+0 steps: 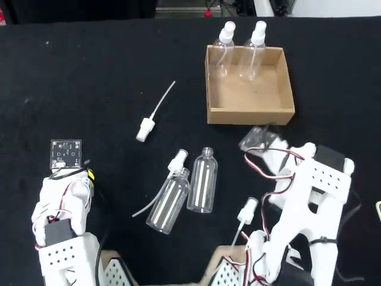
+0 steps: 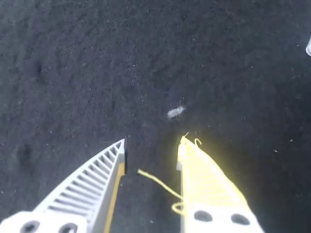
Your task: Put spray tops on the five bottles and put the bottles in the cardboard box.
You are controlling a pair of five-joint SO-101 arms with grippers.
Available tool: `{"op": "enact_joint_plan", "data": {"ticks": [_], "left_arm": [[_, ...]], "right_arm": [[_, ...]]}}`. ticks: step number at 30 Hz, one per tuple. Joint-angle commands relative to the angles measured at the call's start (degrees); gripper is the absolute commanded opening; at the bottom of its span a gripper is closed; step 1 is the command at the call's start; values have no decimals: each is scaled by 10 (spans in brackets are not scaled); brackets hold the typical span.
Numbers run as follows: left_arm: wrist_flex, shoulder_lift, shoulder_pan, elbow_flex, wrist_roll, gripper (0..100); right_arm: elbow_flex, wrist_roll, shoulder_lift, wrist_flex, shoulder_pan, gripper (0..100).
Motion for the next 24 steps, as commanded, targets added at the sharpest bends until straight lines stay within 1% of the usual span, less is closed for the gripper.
{"op": "enact_joint_plan", "data": {"ticks": [1, 3, 5, 7, 9, 10, 13, 16, 20, 24], "left_arm": [[48, -6, 9, 14, -3, 173], [56, -6, 13, 14, -3, 173], [55, -6, 11, 14, -3, 173], [56, -6, 11, 14, -4, 173], [56, -6, 11, 14, -4, 173], [56, -6, 11, 14, -4, 173], [56, -6, 11, 14, -5, 173], [56, -6, 11, 14, -6, 173], [56, -6, 10, 14, -6, 173], [56, -6, 10, 14, -6, 173]], "right_arm": [[-14, 229, -22, 98, -6, 184], [-29, 359, -22, 141, -4, 184], [-26, 473, -21, 155, -8, 185], [-7, 571, -19, 153, -9, 185], [8, 651, -21, 143, -9, 184], [10, 668, -21, 141, -9, 184], [14, 678, -18, 125, -15, 184], [30, 684, -17, 112, -53, 184], [73, 683, -17, 69, -124, 183], [111, 661, -17, 31, -178, 183]]}}
